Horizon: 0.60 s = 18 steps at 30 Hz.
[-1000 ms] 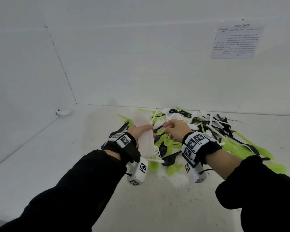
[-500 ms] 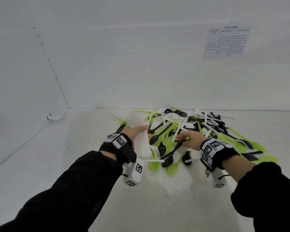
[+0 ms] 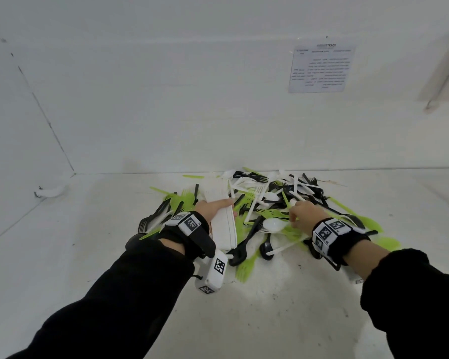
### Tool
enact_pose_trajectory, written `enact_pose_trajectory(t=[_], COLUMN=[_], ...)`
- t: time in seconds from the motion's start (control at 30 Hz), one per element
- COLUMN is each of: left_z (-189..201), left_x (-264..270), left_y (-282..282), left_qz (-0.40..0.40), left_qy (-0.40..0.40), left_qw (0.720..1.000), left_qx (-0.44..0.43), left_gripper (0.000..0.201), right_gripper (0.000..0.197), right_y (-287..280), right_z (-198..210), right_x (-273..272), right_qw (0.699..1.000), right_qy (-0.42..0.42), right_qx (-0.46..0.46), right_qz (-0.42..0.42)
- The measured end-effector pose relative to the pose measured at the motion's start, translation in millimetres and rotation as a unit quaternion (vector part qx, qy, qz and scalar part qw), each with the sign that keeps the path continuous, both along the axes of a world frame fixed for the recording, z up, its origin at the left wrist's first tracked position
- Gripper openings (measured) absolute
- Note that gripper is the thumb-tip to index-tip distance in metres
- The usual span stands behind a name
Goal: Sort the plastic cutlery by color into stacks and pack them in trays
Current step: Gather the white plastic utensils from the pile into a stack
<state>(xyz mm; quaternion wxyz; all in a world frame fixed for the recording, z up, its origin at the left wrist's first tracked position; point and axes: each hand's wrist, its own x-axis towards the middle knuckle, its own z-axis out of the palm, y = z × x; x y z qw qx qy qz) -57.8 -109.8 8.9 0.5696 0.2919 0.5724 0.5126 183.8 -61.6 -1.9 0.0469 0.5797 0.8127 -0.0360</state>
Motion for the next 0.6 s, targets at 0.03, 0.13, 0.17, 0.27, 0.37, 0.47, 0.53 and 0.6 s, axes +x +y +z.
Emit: enact_pose_trajectory(t=[0.03, 0.13, 0.17, 0.27, 0.37, 0.47, 0.53, 0.6], left_z=[0.1, 1.3, 2.0, 3.5, 3.6, 2.1, 1.8, 0.6], left_x=[2.9, 11.4, 14.8, 26.3, 38.7, 49.0, 54.9, 59.5], left_y=[2.4, 10.8, 13.7, 20.2, 26.0, 34.8, 38.9, 42.8], left_qz=[0.000, -0.006, -0.010, -0.012, -0.004, 0.001, -0.004, -0.007], left_qy=[-0.004, 0.004, 0.011, 0.010, 0.000, -0.009, -0.008, -0.002], left_qw=[1.000, 1.000, 1.000, 1.000, 1.000, 1.000, 1.000, 1.000], left_qx=[0.001, 0.004, 0.004, -0.004, -0.003, -0.006, -0.014, -0.018], left_gripper=[0.016, 0.013, 0.013, 0.013, 0.015, 0.016, 0.012, 0.011], right_gripper=[0.019, 0.018, 0.020, 0.026, 0.024, 0.025, 0.016, 0.024], right_y=[3.7, 18.1, 23.0, 35.7, 41.9, 48.3, 52.4, 57.0], right_z=[3.2, 18.0, 22.2, 24.3, 18.4, 7.8, 0.4, -3.3], right_x=[3.4, 24.9, 34.0, 57.7, 61.3, 49.0, 37.5, 30.9], right_qw=[0.999, 0.988, 0.982, 0.966, 0.971, 0.987, 0.991, 0.989], right_qy=[0.033, 0.122, 0.146, 0.193, 0.178, 0.113, 0.073, 0.084], right_qx=[0.005, 0.026, 0.037, 0.045, 0.004, -0.053, -0.092, -0.119], right_qz=[-0.020, -0.086, -0.113, -0.165, -0.159, -0.103, -0.059, -0.031])
